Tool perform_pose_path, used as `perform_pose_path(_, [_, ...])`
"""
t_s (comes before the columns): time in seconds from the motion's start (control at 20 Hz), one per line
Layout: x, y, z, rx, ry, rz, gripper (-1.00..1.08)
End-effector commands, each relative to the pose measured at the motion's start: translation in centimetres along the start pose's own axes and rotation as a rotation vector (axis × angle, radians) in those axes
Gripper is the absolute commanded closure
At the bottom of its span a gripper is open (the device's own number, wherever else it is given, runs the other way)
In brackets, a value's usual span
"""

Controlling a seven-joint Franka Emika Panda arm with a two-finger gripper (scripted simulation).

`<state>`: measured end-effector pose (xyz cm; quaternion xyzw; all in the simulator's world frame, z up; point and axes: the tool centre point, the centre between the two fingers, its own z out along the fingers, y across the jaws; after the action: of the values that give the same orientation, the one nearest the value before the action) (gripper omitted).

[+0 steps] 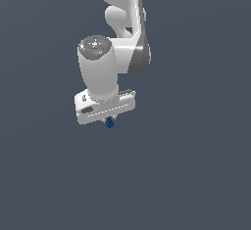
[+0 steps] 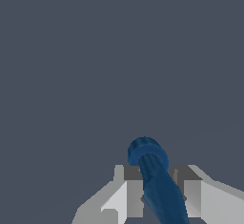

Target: Pick up the object and move it to a goal position.

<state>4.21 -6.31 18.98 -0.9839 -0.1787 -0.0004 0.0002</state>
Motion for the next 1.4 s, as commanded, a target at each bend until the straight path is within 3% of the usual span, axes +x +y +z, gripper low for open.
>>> perform_pose_path(0.0, [0.8, 0.5, -2.4, 0.0, -0.001, 0.0, 1.08])
perform_pose_path(0.65, [4.2, 2.8, -11.6, 0.0, -0.001, 0.0, 1.08])
perform_pose_path(1.35, [5.6, 3.8, -14.9, 0.0, -0.001, 0.0, 1.08])
